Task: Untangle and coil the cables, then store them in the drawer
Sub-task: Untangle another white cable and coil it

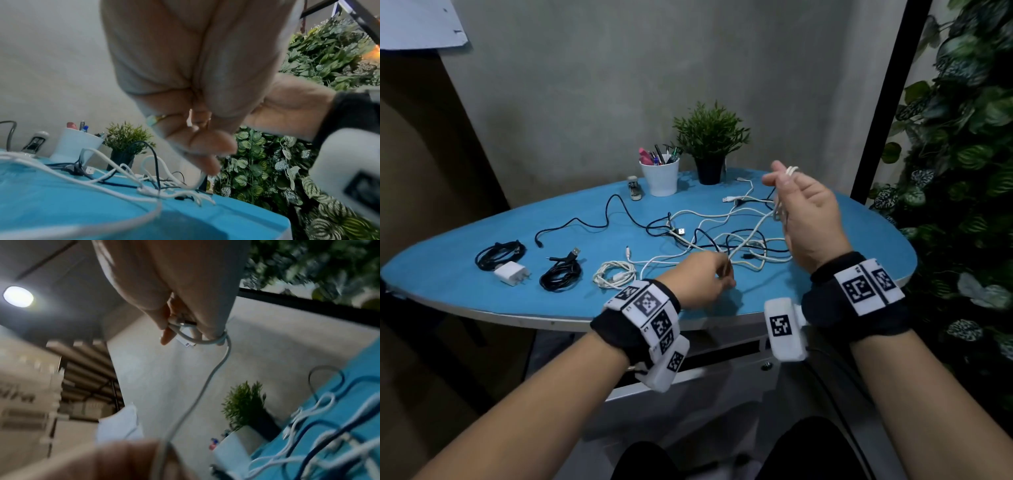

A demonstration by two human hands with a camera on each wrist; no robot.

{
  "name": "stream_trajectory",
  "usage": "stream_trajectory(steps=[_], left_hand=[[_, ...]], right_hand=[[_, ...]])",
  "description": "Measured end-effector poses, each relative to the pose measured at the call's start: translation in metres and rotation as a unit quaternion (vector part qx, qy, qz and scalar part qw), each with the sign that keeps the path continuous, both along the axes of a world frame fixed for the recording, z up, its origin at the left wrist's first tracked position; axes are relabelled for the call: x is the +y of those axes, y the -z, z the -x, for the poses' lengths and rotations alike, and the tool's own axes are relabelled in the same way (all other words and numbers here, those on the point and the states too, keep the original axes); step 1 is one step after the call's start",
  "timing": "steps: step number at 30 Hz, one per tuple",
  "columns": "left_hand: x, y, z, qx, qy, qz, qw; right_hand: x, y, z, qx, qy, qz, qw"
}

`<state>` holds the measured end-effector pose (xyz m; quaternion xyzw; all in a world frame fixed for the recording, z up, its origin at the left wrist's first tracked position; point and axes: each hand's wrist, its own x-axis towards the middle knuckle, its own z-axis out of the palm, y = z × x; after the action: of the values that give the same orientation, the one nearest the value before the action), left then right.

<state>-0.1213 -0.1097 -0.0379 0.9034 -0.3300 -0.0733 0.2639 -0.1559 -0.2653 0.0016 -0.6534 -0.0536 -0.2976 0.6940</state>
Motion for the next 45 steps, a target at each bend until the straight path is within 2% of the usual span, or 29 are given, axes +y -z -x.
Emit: stream_trajectory(steps=[2,4,6,7,10,13,16,18,20,23,28,32,35,37,39,42,43,45], left_hand=[[0.004,-0.007,0.0,0.007,-0.024,0.063,0.998],[0.007,-0.015,0.0,0.001,-0.052,0.13,0.99],[0.009,-0.025,-0.002,-0.016,-0.071,0.184,0.98],[0.009,-0.03,-0.004,-0.03,-0.077,0.204,0.975],[0.012,-0.044,-0.013,-0.112,-0.082,0.225,0.964],[0.013,-0.055,-0.024,-0.231,-0.086,0.19,0.95],[0.013,-0.059,-0.033,-0.264,-0.09,0.189,0.942],[0.01,-0.056,-0.036,-0.211,-0.093,0.204,0.951],[0.006,-0.049,-0.035,-0.12,-0.091,0.223,0.963],[-0.001,-0.037,-0.026,-0.028,-0.073,0.219,0.973],[-0.015,-0.013,0.001,0.045,-0.014,0.167,0.985],[-0.019,0.006,0.016,0.093,0.017,0.136,0.986],[-0.018,0.013,0.024,0.054,0.031,0.118,0.991],[-0.014,0.014,0.025,0.018,0.027,0.104,0.994],[-0.009,0.015,0.025,0.029,0.021,0.123,0.992],[-0.005,0.007,0.027,0.134,0.006,0.225,0.965],[-0.004,0.002,0.026,0.148,0.003,0.253,0.956],[-0.001,-0.01,0.022,0.114,-0.004,0.28,0.953]], right_hand=[[-0.005,0.006,-0.003,0.036,0.081,0.144,0.986],[-0.009,0.011,-0.004,0.083,0.115,0.272,0.952],[-0.009,0.015,-0.005,0.134,0.118,0.354,0.918],[-0.007,0.016,-0.006,0.153,0.107,0.362,0.913],[-0.003,0.023,-0.006,0.177,0.052,0.33,0.926],[0.001,0.027,0.0,0.181,-0.011,0.312,0.933],[0.011,0.024,0.01,0.174,-0.123,0.218,0.952],[0.015,0.018,0.016,0.151,-0.18,0.141,0.962],[0.014,0.01,0.02,0.112,-0.211,0.06,0.969],[0.007,-0.005,0.023,0.072,-0.192,-0.039,0.978],[0.006,-0.014,0.024,0.023,-0.216,-0.155,0.964],[0.004,-0.013,0.02,-0.005,-0.166,-0.186,0.968],[0.001,-0.008,0.015,0.005,-0.096,-0.12,0.988],[-0.001,-0.004,0.013,0.012,-0.047,-0.045,0.998],[-0.005,-0.001,0.011,0.008,0.002,0.053,0.999],[-0.012,0.008,0.008,0.05,0.074,0.222,0.971],[-0.015,0.012,0.006,0.073,0.087,0.27,0.956],[-0.015,0.015,0.006,0.112,0.079,0.325,0.936]])
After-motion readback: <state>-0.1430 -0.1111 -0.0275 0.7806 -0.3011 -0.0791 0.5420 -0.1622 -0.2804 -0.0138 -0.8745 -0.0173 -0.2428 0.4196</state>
